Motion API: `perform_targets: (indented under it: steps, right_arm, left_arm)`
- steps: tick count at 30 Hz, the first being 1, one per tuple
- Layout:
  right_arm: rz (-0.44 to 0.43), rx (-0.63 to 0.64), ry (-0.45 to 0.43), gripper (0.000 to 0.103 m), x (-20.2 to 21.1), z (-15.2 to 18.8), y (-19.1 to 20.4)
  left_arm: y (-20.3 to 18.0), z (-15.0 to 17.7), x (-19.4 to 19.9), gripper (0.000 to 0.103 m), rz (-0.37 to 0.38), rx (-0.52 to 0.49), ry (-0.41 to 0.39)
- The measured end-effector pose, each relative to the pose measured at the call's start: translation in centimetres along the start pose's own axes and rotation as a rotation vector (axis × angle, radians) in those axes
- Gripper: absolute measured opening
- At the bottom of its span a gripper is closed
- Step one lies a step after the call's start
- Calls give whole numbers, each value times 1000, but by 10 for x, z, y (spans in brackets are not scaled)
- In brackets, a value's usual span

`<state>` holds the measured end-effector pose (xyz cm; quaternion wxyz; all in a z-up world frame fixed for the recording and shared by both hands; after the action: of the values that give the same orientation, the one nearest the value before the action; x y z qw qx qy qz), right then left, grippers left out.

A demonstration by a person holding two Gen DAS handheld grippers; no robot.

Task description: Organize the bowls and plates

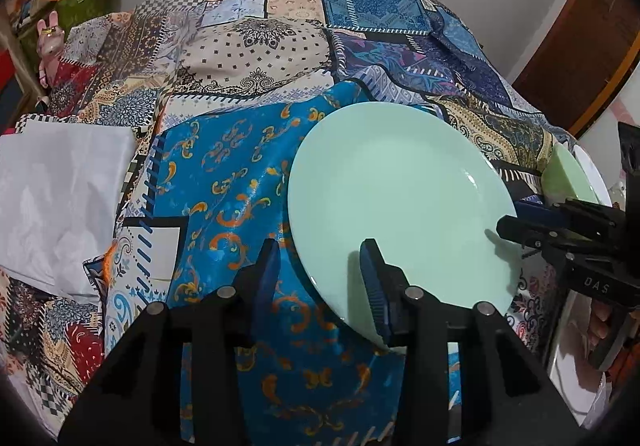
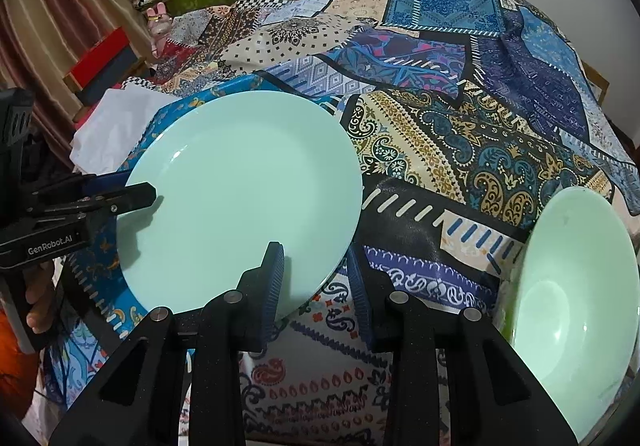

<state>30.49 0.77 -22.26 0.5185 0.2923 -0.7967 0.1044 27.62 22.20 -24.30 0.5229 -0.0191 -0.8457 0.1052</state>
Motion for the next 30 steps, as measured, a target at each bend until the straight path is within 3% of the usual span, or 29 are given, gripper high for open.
perform_targets:
  steps: [15,21,30]
  right_arm:
    - [-16,8,-17,31,-7,-6,0]
    - [12,32,-31,31,1,1,7]
    - [-22,13,-63,31,18,11,10]
  left_arm:
    - [-10,-6,-6,39,-33,-35,-7]
    - [-14,2,5,39,-27,-35,-11]
    - [-18,15,26,40,-5,-17,-27]
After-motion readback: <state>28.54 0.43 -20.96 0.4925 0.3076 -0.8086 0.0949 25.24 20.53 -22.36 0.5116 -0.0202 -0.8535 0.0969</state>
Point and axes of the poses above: each gripper's, at about its wrist camera, not at the fingertips, and x roughly against the way its jaws point, y to its left, z to its underside, the point moved 1 cm from there along -x, roughly the way its jaws point, and after that the axes turned 5 degrees about y, right-handed, at the moved point
